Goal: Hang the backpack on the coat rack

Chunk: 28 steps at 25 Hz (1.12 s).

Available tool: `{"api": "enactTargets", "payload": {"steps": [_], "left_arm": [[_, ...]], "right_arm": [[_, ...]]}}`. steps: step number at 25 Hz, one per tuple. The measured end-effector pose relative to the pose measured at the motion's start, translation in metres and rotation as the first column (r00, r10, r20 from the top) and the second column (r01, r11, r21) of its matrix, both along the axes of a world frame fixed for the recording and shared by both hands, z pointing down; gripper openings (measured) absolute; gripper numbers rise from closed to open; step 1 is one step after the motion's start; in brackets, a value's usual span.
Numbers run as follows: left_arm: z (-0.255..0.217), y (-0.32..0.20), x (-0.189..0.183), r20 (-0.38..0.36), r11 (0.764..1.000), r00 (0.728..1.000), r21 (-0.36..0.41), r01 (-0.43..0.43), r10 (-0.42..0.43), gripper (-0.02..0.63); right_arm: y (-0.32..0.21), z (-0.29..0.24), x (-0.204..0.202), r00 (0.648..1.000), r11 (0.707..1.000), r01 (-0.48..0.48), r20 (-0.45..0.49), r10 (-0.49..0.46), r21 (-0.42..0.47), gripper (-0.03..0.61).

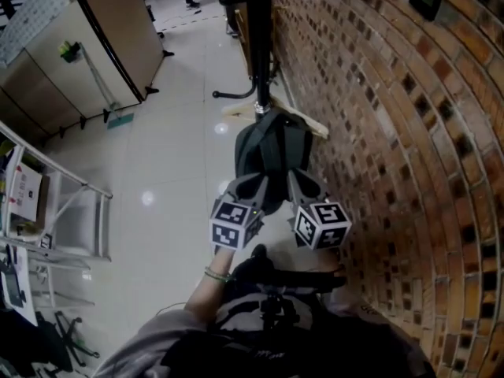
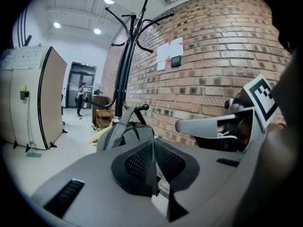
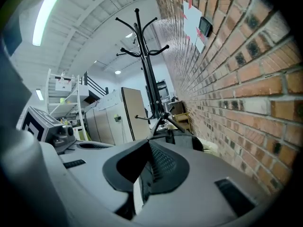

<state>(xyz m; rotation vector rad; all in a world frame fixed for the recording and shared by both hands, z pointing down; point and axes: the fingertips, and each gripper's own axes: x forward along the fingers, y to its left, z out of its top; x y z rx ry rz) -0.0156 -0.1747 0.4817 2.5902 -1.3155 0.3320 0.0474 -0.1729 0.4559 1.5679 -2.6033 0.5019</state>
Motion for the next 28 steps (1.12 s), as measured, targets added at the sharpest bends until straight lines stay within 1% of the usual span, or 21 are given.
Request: {"api": "enactTargets", "payload": {"steps": [3, 7, 14, 18, 23, 28], "left_arm": [[0.001, 0.021, 0.008, 0.007, 1.0, 1.0, -0.001, 0.012, -0.012, 0.012], [0.006, 0.044, 0.013, 0.017, 0.999, 0.999, -0.01, 0.034, -0.034, 0.012], [0.008, 0.066, 0.016, 0.04, 0.999, 0.998, -0.004, 0.053, -0.053, 0.012], [0.007, 0.071, 0.02, 0.037, 0.999, 0.998, -0.004, 0.045, -0.045, 0.012], [0.008, 0.074, 0.019, 0.014, 0.999, 0.999, -0.018, 0.034, -0.034, 0.012], [0.015, 0.072, 0.014, 0.028, 0.999, 0.999, -0.024, 0.041, -0.04, 0.012]], "right_arm": [[0.02, 0.007, 0.004, 1.0, 1.0, 0.012, 0.002, -0.012, -0.014, 0.009], [0.041, 0.016, 0.007, 0.998, 0.998, 0.058, -0.014, -0.058, -0.01, 0.008], [0.066, 0.019, 0.011, 0.997, 0.997, 0.074, -0.004, -0.074, -0.009, 0.009], [0.071, 0.014, 0.011, 0.998, 0.998, 0.07, 0.009, -0.07, 0.0, 0.008], [0.07, 0.013, 0.009, 0.997, 0.997, 0.073, 0.008, -0.073, 0.008, 0.008], [0.066, 0.017, 0.008, 0.998, 0.998, 0.066, 0.015, -0.067, 0.006, 0.008]]}}
